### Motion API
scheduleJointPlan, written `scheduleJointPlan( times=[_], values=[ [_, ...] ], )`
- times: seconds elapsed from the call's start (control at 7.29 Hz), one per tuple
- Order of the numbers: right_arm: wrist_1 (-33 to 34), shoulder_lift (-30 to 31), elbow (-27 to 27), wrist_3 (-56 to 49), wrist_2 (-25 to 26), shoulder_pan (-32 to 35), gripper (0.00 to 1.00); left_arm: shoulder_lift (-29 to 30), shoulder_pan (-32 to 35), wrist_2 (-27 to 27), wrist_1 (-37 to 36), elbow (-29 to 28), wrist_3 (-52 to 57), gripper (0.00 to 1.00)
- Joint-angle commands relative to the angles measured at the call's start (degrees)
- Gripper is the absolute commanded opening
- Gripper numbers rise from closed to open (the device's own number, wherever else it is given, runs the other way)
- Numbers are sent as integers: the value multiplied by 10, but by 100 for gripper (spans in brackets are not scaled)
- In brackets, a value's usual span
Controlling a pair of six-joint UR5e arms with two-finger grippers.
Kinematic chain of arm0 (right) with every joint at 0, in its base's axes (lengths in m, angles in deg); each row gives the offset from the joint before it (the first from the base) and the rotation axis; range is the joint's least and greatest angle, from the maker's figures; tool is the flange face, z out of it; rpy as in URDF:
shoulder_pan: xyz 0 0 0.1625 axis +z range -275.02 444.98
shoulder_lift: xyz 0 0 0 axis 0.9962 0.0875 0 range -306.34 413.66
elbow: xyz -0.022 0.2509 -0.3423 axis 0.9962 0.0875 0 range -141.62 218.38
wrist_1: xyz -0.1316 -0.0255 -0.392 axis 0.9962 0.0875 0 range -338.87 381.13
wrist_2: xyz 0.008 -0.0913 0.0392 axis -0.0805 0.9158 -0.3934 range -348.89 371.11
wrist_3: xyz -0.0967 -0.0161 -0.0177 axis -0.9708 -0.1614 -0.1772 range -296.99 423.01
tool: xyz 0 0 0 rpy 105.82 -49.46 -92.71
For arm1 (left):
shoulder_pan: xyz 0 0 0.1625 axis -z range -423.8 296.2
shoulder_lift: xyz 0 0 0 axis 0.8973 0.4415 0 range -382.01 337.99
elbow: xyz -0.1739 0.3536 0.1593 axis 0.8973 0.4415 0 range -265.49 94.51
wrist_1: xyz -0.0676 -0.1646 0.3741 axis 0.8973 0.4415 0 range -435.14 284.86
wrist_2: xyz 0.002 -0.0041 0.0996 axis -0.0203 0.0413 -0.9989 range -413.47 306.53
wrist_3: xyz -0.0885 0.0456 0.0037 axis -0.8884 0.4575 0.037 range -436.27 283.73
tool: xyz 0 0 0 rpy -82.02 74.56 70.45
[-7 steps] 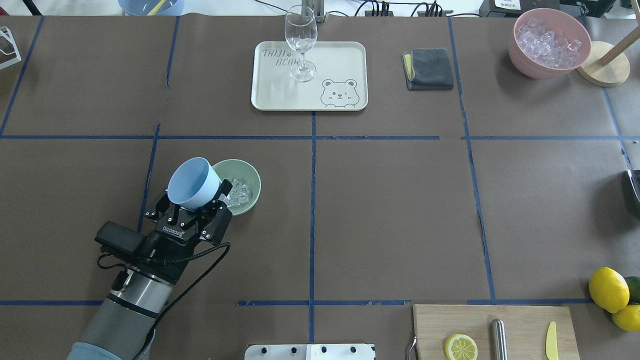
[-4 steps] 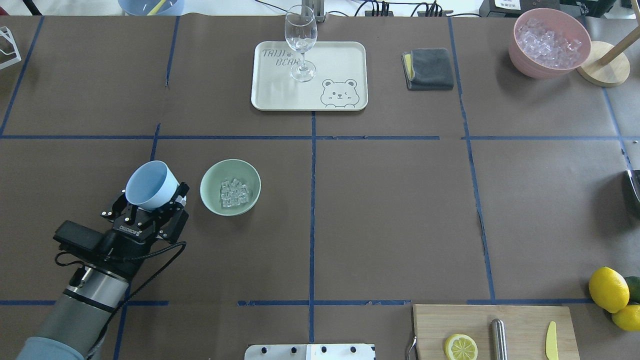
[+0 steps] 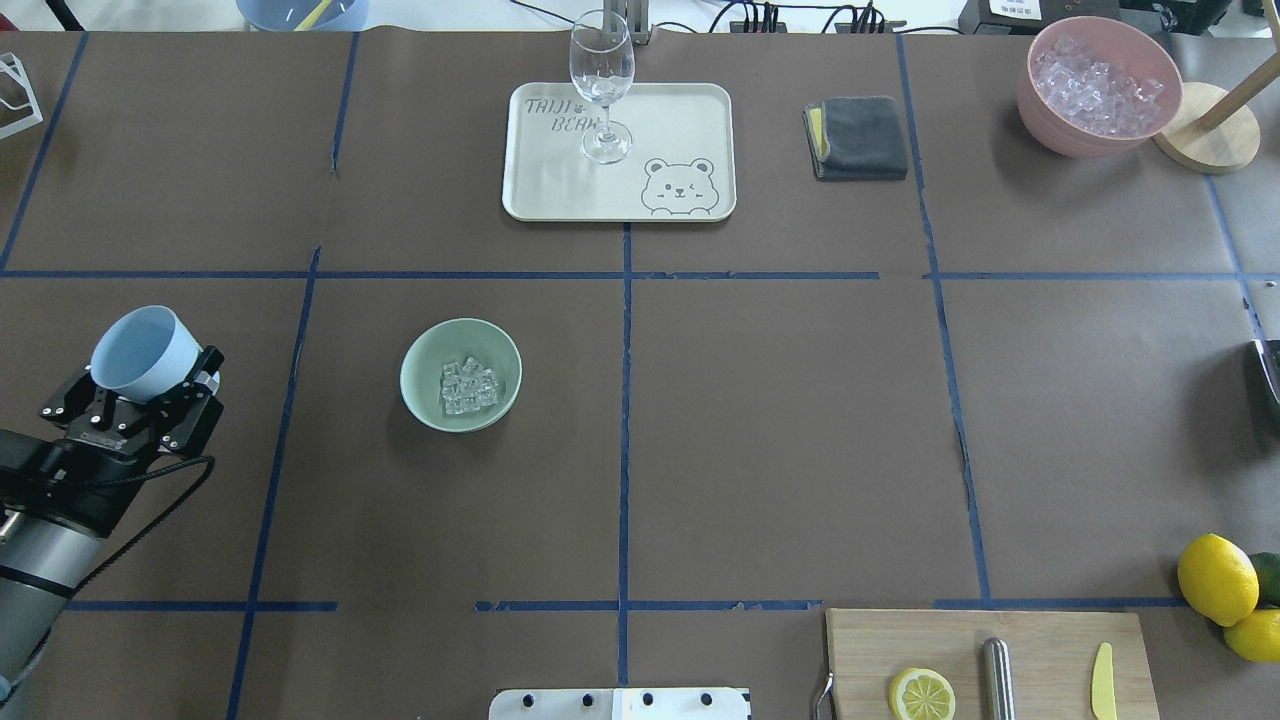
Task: Pour ice into bowl
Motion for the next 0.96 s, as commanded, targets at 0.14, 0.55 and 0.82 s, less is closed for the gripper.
scheduleJointPlan(
  times=[0.14, 0.55, 0.82],
  values=[
    [0, 0, 0, 0, 0, 1, 100, -53, 47, 67, 0, -25, -190, 0],
    [0, -2, 0, 2, 0, 1, 100, -44, 65, 57, 0, -112, -207, 0],
    [0, -3, 0, 2, 0, 1, 100, -13, 63, 16, -6, -166, -205, 0]
  ],
)
